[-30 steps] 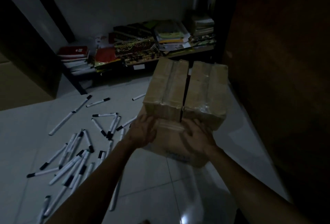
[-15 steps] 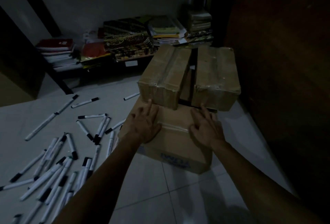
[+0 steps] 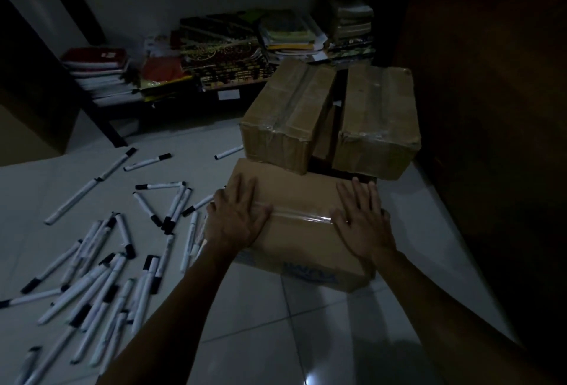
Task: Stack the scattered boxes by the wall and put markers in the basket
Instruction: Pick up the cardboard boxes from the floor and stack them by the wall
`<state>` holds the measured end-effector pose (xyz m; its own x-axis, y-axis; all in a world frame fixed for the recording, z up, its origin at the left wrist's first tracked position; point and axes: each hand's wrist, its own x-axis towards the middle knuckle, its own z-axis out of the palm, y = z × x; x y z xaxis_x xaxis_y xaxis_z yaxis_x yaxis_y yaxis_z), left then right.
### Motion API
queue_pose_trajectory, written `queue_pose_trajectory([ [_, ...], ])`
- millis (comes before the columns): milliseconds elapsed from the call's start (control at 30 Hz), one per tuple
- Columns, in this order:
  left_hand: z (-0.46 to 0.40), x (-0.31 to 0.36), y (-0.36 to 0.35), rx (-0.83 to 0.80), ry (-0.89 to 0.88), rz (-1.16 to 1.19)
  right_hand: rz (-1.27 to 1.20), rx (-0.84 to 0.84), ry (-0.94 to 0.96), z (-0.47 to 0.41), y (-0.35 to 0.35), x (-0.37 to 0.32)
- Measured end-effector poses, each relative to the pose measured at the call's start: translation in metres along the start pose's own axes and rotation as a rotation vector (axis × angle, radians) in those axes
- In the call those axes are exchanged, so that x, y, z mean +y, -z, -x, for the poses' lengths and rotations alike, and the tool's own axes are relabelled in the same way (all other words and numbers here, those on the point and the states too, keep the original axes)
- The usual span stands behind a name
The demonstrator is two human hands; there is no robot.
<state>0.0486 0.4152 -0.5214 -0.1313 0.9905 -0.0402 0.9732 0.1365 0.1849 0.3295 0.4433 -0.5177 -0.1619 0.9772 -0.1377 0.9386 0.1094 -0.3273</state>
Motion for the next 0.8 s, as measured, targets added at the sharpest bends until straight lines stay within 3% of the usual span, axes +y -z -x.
queue_pose_trajectory([
  [167,0.038,0.002,0.010,-0.051,0.052,0.045,-0.019,0.020,0.089,0.022,0.000,0.009],
  [367,0.057,-0.013,0.019,0.145,0.029,0.063,-0.193,0.125,0.076,0.040,0.002,0.014],
  [533,0.035,-0.030,0.012,0.184,0.024,0.419,-0.692,0.085,-0.103,0.027,0.004,0.022],
  [800,0.031,-0.036,-0.003,0.001,0.122,0.832,-0.996,-0.009,-0.194,0.013,0.000,0.036],
])
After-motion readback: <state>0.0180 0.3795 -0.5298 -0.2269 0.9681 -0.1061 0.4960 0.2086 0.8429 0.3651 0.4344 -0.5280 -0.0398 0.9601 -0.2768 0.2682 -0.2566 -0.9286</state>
